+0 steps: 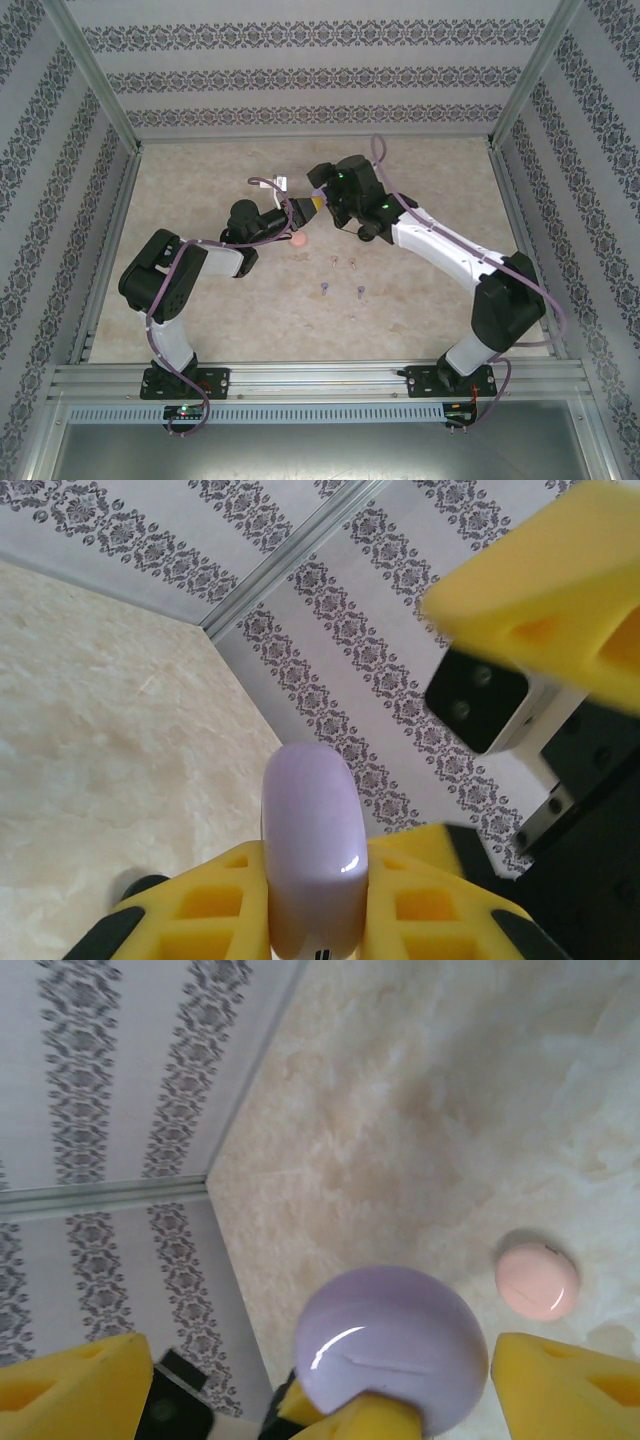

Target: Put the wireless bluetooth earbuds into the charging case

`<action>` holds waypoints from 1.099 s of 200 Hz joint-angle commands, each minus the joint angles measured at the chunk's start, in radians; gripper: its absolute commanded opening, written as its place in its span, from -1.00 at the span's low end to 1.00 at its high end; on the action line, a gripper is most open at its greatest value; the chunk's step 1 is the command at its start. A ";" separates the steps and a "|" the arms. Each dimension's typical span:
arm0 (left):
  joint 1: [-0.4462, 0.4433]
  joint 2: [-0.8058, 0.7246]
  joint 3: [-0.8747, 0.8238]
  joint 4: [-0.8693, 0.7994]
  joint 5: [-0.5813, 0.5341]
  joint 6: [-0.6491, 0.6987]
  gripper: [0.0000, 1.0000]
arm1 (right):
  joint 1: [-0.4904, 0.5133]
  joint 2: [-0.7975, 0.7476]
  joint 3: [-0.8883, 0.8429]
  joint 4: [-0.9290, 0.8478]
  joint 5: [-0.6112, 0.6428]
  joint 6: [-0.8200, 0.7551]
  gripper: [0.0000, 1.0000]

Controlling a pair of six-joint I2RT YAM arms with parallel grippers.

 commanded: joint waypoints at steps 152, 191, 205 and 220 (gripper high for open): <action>0.054 -0.148 0.184 -0.439 0.386 0.179 -1.00 | -0.176 -0.292 -0.351 0.196 -0.435 -0.920 0.70; 0.054 -0.165 0.188 -0.475 0.394 0.201 -1.00 | -0.172 -0.212 -0.300 0.216 -0.442 -0.916 0.63; 0.054 -0.168 0.190 -0.476 0.397 0.200 -1.00 | -0.173 -0.189 -0.292 0.221 -0.434 -0.915 0.61; 0.053 -0.170 0.190 -0.473 0.400 0.198 -1.00 | -0.179 -0.168 -0.289 0.221 -0.428 -0.913 0.56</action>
